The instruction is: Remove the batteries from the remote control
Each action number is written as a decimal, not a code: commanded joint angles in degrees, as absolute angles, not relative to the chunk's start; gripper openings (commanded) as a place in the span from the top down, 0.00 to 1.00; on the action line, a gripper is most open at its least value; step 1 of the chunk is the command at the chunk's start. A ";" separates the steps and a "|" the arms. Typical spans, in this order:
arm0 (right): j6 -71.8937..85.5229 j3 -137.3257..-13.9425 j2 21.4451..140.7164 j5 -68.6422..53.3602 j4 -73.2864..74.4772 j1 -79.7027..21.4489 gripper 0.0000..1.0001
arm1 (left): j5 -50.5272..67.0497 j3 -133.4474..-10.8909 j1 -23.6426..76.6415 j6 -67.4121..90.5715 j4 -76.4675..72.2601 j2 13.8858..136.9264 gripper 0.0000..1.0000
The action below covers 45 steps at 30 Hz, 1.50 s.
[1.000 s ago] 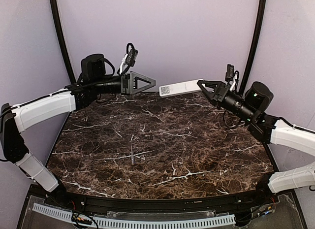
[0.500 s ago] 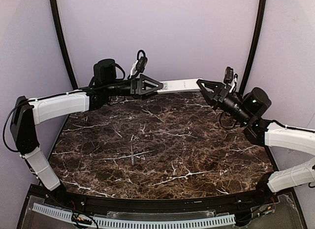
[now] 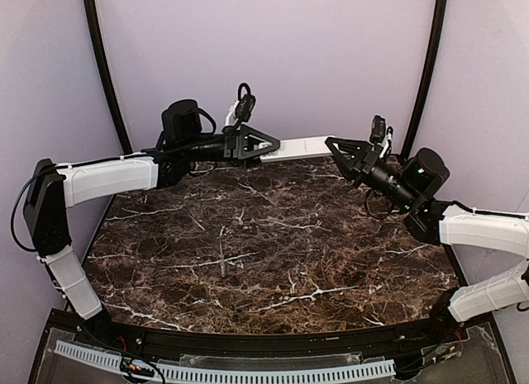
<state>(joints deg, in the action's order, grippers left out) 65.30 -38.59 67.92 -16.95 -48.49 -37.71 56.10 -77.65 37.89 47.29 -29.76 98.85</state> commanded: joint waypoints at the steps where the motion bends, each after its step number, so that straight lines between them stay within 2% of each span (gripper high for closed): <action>1: 65.83 -39.19 68.75 -17.55 -51.81 -37.44 1.00 | 58.41 -78.97 38.36 51.83 -36.02 99.95 0.35; 12: 65.74 -39.99 70.39 -18.06 -52.29 -37.44 1.00 | 59.66 -79.09 39.38 54.81 -39.16 101.77 0.47; 15: 65.67 -39.95 70.66 -18.09 -52.45 -37.44 1.00 | 59.64 -79.15 39.59 54.51 -38.87 101.99 0.54; 21: 65.44 -40.12 70.79 -18.22 -52.24 -37.46 1.00 | 60.47 -79.94 39.81 54.30 -37.57 102.62 0.73; 24: 65.05 -40.10 70.77 -18.36 -51.65 -37.60 1.00 | 60.58 -80.29 39.81 54.05 -36.19 102.74 0.90; 26: 64.48 -40.24 70.84 -18.46 -50.43 -37.67 1.00 | 60.52 -80.22 39.81 54.18 -35.47 102.78 0.98; 38: 55.16 -46.04 72.35 -13.98 -33.30 -41.99 1.00 | 59.77 -77.09 39.81 60.96 -40.65 102.78 1.00; 45: 50.82 -48.83 74.18 -10.05 -27.68 -44.80 0.93 | 59.51 -77.04 39.81 63.75 -42.76 103.05 1.00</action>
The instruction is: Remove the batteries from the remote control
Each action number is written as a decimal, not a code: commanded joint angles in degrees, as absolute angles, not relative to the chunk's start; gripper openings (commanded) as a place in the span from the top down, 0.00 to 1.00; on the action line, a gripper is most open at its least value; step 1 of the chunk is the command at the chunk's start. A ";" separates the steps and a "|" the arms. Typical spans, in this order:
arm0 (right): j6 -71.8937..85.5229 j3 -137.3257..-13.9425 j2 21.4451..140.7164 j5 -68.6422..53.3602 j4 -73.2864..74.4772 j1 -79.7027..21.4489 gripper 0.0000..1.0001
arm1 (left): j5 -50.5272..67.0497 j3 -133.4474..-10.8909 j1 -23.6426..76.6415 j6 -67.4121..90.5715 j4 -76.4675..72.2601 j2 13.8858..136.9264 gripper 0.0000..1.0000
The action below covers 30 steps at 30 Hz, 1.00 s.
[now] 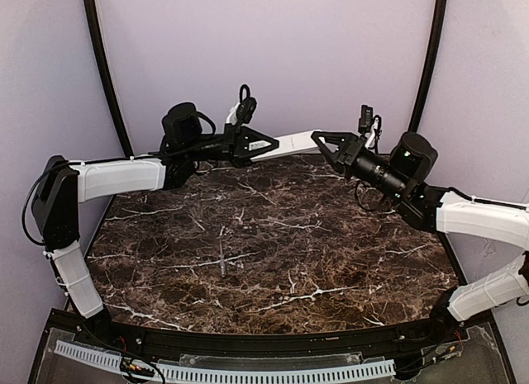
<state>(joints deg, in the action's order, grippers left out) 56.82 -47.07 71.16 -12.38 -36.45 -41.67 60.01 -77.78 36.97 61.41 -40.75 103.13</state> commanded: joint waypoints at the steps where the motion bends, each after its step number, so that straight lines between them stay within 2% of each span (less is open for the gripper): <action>1: 50.54 -48.98 74.40 -9.57 -27.16 -45.00 0.92 | 59.48 -77.00 39.81 63.91 -42.83 103.03 1.00; 9: 48.41 -50.36 76.11 -7.73 -23.14 -45.98 0.82 | 59.47 -76.33 39.65 64.22 -43.18 103.21 1.00; 14: 46.86 -50.64 74.77 -6.29 -20.37 -45.97 0.71 | 59.40 -74.71 38.75 64.46 -44.20 103.20 1.00; 18: 44.89 -51.68 73.09 -5.23 -16.83 -45.96 0.54 | 59.00 -72.84 37.73 64.76 -45.19 103.32 1.00; 23: 43.69 -52.29 71.55 -5.02 -14.32 -45.80 0.23 | 59.05 -71.64 37.07 64.41 -45.50 103.82 1.00; 27: 43.05 -52.17 70.21 -5.19 -12.51 -45.47 0.03 | 59.12 -71.04 36.65 64.52 -45.96 104.28 1.00; 30: 42.39 -51.96 68.18 -4.52 -9.35 -44.73 0.01 | 59.23 -70.81 36.22 64.19 -45.52 104.32 1.00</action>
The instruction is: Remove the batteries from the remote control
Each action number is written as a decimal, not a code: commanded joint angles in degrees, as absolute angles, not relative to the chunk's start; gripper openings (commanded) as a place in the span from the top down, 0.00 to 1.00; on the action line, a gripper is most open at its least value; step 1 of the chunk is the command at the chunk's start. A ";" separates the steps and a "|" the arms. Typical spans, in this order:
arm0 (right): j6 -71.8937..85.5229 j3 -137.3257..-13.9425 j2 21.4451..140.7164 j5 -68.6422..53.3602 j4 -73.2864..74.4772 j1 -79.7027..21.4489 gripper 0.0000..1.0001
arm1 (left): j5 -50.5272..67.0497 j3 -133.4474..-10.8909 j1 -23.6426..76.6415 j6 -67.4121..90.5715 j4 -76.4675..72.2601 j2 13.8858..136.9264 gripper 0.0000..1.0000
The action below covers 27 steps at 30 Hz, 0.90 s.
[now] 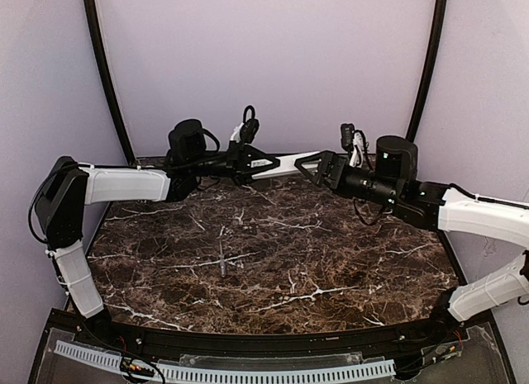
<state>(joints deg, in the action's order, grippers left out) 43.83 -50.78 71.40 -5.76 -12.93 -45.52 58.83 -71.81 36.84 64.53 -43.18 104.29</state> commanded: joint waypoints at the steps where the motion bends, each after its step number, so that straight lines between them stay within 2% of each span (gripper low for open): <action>1: 42.25 -51.68 67.23 -4.37 -8.51 -44.28 0.01 | 59.28 -70.77 36.04 63.58 -44.45 104.26 1.00; 13: 42.25 -49.75 57.56 -10.91 9.01 -33.77 0.01 | 55.50 -74.36 35.73 51.76 -21.87 104.34 1.00; 22: 37.81 -61.42 68.12 -25.96 23.56 -30.11 0.02 | 56.32 -76.78 35.68 52.42 -14.70 106.73 1.00; 27: 34.04 -69.32 75.78 -29.90 30.16 -29.98 0.03 | 56.70 -76.67 35.68 54.08 -14.48 107.22 1.00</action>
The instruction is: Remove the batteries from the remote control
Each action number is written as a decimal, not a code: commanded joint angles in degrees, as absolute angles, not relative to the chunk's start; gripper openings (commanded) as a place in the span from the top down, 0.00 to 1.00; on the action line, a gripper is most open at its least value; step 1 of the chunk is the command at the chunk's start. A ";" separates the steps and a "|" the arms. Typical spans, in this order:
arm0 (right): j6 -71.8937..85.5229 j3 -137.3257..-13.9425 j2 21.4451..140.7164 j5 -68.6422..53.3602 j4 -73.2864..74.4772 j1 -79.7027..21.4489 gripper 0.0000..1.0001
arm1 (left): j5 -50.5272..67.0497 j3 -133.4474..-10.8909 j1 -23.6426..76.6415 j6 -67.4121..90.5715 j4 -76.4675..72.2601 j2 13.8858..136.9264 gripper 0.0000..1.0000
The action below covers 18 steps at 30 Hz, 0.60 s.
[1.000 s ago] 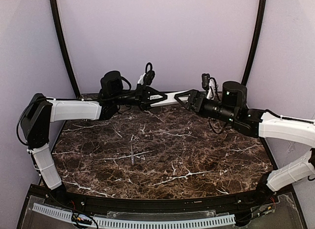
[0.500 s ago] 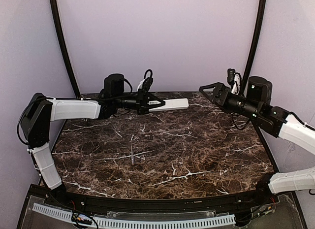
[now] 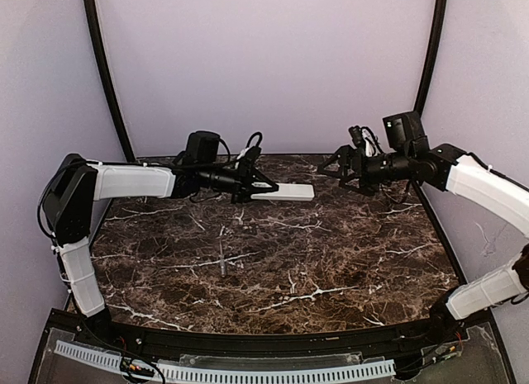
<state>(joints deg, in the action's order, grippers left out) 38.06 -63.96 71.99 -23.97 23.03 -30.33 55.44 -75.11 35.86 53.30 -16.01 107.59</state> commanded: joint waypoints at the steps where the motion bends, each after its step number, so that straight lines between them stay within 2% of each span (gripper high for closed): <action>1: 33.58 -70.75 77.05 -30.58 31.07 -29.96 0.02 | 56.41 -76.60 35.68 54.54 -14.17 107.29 1.00; 6: 32.79 -75.60 82.05 -34.04 34.31 -29.95 0.04 | 55.49 -75.66 35.67 56.27 -13.02 107.70 1.00; 10: 32.61 -78.57 85.91 -36.18 38.16 -29.97 0.03 | 57.55 -74.41 35.68 60.97 -18.84 108.03 1.00; 18: 33.81 -77.58 88.72 -38.63 38.06 -29.96 0.01 | 59.09 -74.68 35.51 61.66 -19.76 108.08 1.00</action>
